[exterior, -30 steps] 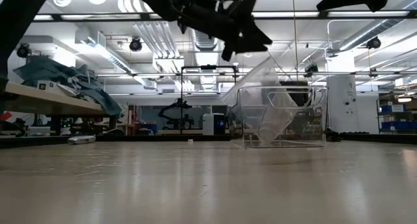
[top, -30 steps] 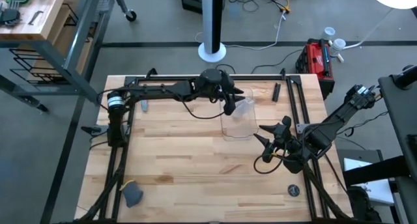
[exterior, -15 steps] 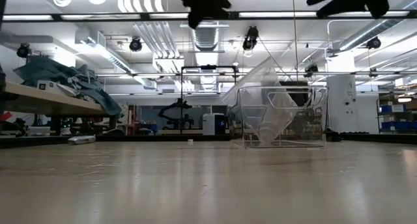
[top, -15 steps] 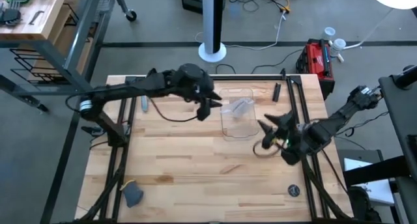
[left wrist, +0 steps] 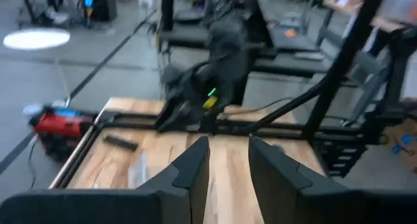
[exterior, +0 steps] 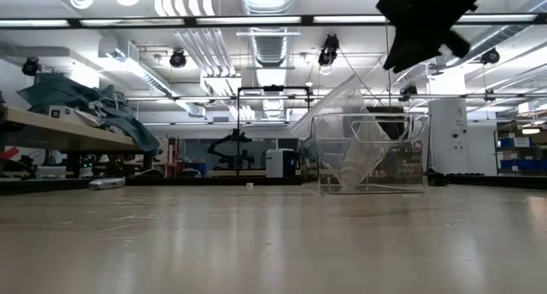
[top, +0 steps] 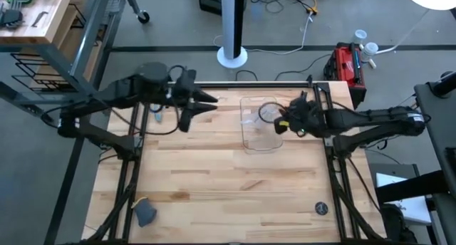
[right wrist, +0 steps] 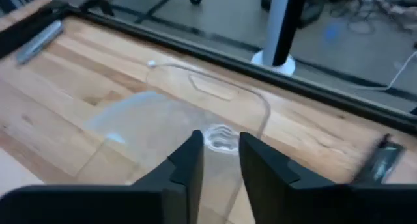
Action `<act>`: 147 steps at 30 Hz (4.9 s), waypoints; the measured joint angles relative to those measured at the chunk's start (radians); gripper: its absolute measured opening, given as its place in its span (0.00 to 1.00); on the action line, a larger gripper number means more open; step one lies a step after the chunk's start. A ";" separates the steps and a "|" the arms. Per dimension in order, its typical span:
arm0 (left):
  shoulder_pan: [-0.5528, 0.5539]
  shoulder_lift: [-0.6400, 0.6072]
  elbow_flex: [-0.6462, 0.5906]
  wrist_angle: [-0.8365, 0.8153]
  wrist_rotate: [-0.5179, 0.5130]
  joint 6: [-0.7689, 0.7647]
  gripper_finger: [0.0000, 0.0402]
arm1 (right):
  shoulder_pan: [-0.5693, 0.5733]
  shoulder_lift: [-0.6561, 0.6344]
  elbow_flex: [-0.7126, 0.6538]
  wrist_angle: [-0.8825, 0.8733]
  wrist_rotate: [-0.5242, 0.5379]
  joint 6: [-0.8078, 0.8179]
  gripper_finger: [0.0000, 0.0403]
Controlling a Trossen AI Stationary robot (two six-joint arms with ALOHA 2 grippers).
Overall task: Roll bandage
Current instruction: Put the packaged bandage into the transparent bin, then return to Home Position
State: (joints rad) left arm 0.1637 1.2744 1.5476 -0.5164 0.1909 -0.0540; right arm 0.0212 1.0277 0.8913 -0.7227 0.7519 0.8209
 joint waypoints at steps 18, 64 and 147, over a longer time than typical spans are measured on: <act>-0.027 -0.158 -0.295 0.066 0.002 -0.105 0.28 | -0.245 0.377 0.047 0.194 -0.295 -0.217 0.00; -0.190 0.017 -0.949 1.122 -0.460 -0.204 0.30 | -0.239 0.210 0.330 -0.056 -0.490 -0.437 0.01; -0.483 -0.378 -0.618 0.209 -0.393 -0.073 0.40 | 0.365 0.076 0.055 0.397 -0.422 -0.618 0.01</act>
State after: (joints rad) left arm -0.3196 0.8962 0.9296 -0.3073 -0.2024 -0.1272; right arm 0.3858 1.1033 0.9466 -0.3254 0.3296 0.2033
